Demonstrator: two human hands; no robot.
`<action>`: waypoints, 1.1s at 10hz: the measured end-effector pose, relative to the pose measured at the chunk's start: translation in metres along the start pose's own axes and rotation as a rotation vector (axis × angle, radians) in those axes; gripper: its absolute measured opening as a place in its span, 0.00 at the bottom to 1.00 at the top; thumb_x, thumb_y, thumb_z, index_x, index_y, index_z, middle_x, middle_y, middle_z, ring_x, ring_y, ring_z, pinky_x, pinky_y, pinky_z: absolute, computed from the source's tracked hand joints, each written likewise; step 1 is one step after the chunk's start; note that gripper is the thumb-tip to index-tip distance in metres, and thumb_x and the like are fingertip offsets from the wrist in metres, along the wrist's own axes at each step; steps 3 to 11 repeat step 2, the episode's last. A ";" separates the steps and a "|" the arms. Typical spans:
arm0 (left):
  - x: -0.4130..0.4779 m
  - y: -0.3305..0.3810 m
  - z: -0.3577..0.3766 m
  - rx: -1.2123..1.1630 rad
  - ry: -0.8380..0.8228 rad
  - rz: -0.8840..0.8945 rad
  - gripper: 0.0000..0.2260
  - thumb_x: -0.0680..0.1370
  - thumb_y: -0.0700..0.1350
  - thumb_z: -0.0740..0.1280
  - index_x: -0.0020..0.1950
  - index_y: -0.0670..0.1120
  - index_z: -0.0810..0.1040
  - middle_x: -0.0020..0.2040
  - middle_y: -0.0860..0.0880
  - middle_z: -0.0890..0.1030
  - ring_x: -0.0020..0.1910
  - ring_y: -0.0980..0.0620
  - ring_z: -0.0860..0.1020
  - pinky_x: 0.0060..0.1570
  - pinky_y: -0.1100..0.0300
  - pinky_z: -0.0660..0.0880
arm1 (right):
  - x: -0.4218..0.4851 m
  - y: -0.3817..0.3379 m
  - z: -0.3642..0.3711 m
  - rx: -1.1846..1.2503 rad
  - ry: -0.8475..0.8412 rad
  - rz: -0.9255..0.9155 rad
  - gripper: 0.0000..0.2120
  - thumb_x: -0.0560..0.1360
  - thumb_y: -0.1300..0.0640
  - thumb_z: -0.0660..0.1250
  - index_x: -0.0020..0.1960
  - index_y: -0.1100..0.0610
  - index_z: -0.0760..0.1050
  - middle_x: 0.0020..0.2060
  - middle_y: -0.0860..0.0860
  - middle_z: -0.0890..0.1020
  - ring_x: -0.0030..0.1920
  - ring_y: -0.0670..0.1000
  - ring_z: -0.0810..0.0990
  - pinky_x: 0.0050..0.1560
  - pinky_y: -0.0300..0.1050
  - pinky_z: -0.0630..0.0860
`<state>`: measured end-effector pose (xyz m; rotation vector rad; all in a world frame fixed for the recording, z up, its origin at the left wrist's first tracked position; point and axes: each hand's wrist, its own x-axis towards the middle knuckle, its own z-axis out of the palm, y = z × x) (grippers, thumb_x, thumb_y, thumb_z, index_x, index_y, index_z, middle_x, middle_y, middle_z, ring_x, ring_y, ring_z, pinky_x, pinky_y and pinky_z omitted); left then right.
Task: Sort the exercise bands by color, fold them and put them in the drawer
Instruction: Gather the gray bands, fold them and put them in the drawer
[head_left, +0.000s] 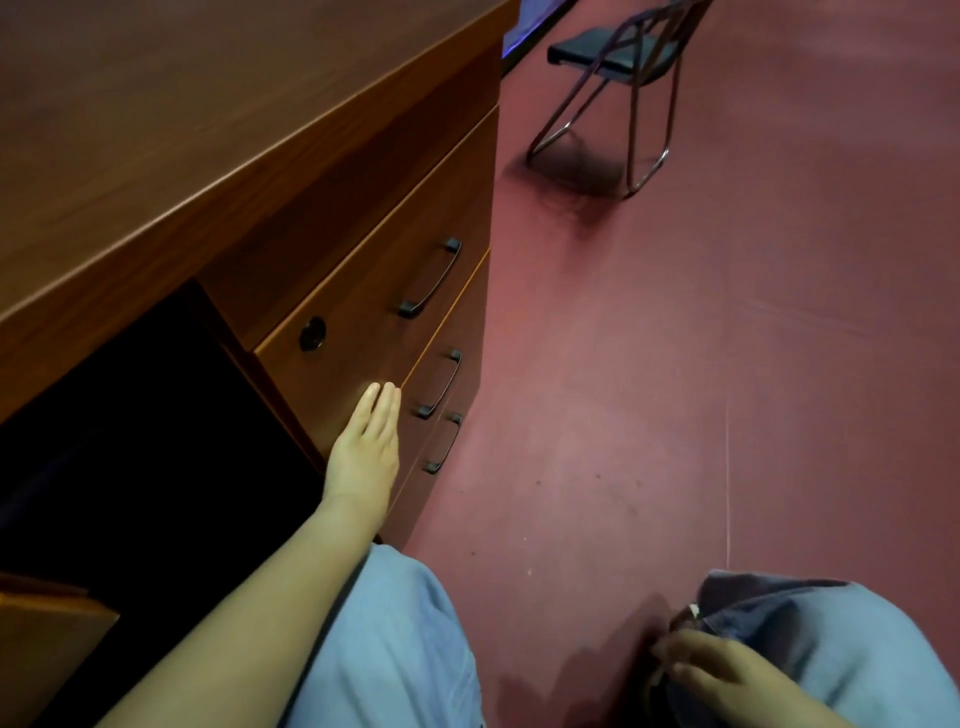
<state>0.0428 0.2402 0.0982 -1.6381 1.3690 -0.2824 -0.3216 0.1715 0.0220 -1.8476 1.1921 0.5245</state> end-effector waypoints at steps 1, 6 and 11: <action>0.000 -0.001 -0.003 0.071 -0.037 0.021 0.29 0.79 0.54 0.53 0.75 0.40 0.48 0.75 0.35 0.42 0.74 0.35 0.38 0.69 0.39 0.35 | 0.027 0.068 0.008 -0.024 0.033 0.000 0.10 0.71 0.48 0.65 0.32 0.47 0.72 0.28 0.40 0.72 0.37 0.43 0.71 0.49 0.42 0.76; 0.005 -0.002 0.007 0.175 -0.044 0.091 0.29 0.80 0.53 0.51 0.75 0.41 0.46 0.76 0.37 0.41 0.74 0.37 0.37 0.68 0.38 0.33 | 0.023 0.040 -0.039 -0.101 0.094 0.147 0.16 0.76 0.52 0.59 0.30 0.50 0.65 0.20 0.45 0.65 0.31 0.44 0.65 0.31 0.35 0.63; 0.005 -0.002 0.007 0.175 -0.044 0.091 0.29 0.80 0.53 0.51 0.75 0.41 0.46 0.76 0.37 0.41 0.74 0.37 0.37 0.68 0.38 0.33 | 0.023 0.040 -0.039 -0.101 0.094 0.147 0.16 0.76 0.52 0.59 0.30 0.50 0.65 0.20 0.45 0.65 0.31 0.44 0.65 0.31 0.35 0.63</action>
